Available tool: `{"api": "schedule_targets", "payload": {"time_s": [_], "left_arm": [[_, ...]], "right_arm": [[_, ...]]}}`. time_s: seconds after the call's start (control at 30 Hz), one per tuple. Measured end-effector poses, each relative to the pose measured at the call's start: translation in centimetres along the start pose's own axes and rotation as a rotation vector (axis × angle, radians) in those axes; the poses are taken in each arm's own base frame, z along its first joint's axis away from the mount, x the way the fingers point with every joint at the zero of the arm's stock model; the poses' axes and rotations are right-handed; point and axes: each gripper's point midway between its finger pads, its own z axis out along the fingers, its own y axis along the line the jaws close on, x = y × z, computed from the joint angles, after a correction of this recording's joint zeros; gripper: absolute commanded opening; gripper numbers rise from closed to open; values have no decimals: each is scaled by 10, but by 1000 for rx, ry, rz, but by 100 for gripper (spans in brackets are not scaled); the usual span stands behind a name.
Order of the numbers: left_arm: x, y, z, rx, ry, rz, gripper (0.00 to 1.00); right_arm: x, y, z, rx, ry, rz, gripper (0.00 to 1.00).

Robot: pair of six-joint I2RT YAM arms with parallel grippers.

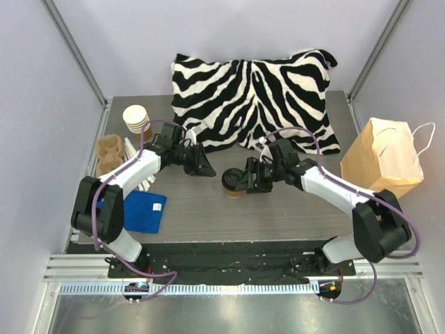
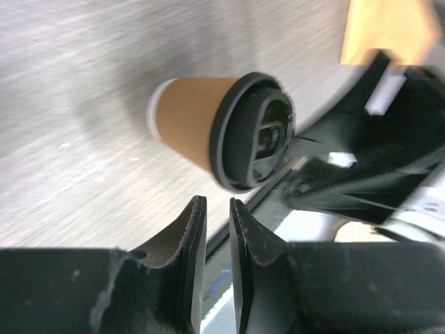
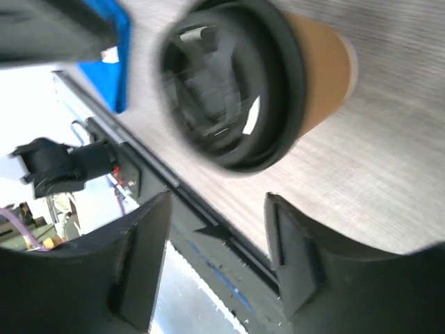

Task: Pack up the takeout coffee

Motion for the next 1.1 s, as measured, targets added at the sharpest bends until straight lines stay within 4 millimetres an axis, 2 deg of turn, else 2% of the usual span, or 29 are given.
{"api": "schedule_targets", "payload": {"time_s": [0.07, 0.17, 0.3, 0.4, 0.5, 0.67, 0.9, 1.1], "left_arm": [[0, 1, -4, -38, -8, 39, 23], [3, -6, -9, -83, -18, 125, 23], [12, -32, -5, -115, -17, 282, 24], [19, -45, 0, -133, -6, 360, 26], [19, -49, 2, -163, -8, 388, 30], [19, -39, 6, -215, -1, 399, 32], [24, -26, 18, -253, 43, 389, 31], [24, -22, 24, -259, 57, 384, 31]], "right_arm": [[-1, 11, -12, -25, -21, -30, 52], [-9, 29, -29, -61, -71, -75, 45], [-24, 42, -35, -76, -115, -108, 45], [-28, 33, -25, -48, -105, -100, 45], [-26, 19, -14, -8, -82, -80, 45], [-25, 8, -6, 26, -67, -66, 44], [-27, 4, -3, 40, -70, -63, 43], [-27, 3, -2, 44, -71, -62, 43]]}}
